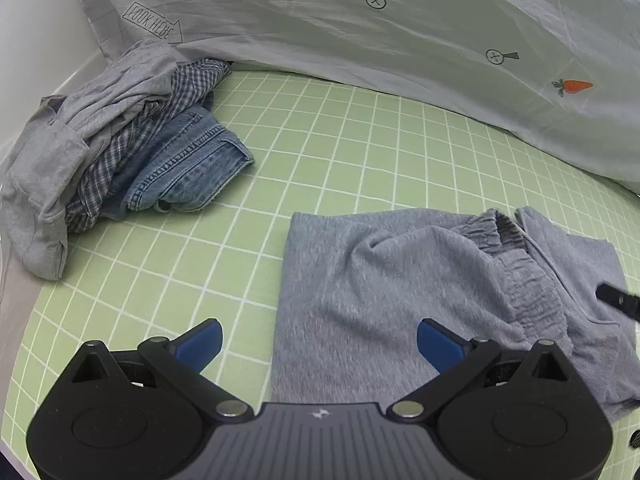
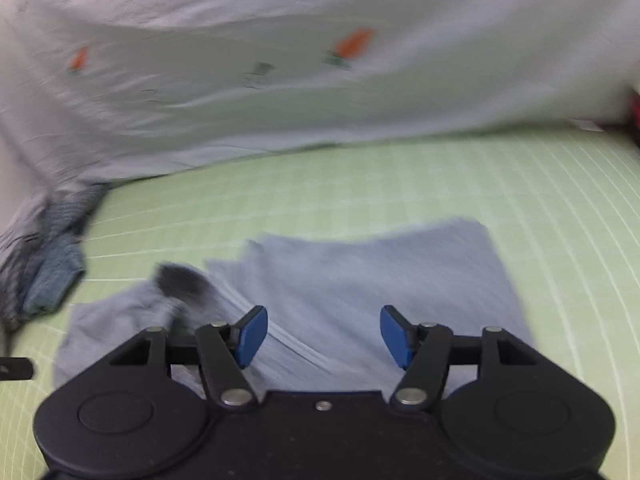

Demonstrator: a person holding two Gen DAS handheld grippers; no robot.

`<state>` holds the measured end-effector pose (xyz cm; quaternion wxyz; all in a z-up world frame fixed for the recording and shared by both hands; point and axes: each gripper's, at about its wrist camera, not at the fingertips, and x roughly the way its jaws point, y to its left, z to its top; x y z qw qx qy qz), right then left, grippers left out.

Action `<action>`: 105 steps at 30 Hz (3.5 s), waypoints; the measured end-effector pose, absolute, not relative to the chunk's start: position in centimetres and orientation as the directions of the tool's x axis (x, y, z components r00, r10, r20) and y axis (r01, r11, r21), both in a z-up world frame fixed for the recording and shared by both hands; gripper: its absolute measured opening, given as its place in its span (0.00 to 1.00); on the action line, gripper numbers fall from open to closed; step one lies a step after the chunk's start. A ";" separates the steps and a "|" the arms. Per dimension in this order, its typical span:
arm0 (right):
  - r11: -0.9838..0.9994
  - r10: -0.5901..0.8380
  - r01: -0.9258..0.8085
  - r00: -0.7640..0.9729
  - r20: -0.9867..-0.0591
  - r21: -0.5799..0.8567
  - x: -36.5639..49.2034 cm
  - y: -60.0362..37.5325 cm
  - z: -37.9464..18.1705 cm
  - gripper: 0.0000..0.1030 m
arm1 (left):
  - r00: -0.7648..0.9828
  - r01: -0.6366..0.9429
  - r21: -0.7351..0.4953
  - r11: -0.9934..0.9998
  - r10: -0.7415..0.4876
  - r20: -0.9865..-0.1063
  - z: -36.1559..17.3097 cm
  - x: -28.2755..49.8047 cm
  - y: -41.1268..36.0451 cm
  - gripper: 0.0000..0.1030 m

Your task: Fold clothes

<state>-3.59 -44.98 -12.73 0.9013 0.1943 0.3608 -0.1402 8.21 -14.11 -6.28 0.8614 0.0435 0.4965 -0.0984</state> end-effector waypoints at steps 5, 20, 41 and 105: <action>0.810 -0.057 0.458 0.684 -0.728 0.367 -6.6 -46.2 -14.4 0.63 | 0.486 0.247 -0.030 0.968 -0.151 -0.861 -5.8 6.3 -14.1 0.99; 0.907 0.157 0.182 0.689 -0.708 0.379 -8.5 -39.2 -13.2 0.09 | 0.464 0.254 -0.019 0.967 -0.139 -0.875 -5.5 1.1 -11.9 0.99; 0.906 -0.149 0.413 0.516 -0.844 0.092 -8.4 -39.0 -12.1 0.81 | 0.517 0.301 0.077 0.950 -0.095 -0.850 -1.5 -0.4 -11.8 0.99; 0.795 -0.259 0.586 0.563 -0.784 0.157 -7.6 -50.6 -13.8 0.98 | 0.274 0.624 -0.292 0.725 -0.553 -0.787 -4.6 6.4 -33.9 0.58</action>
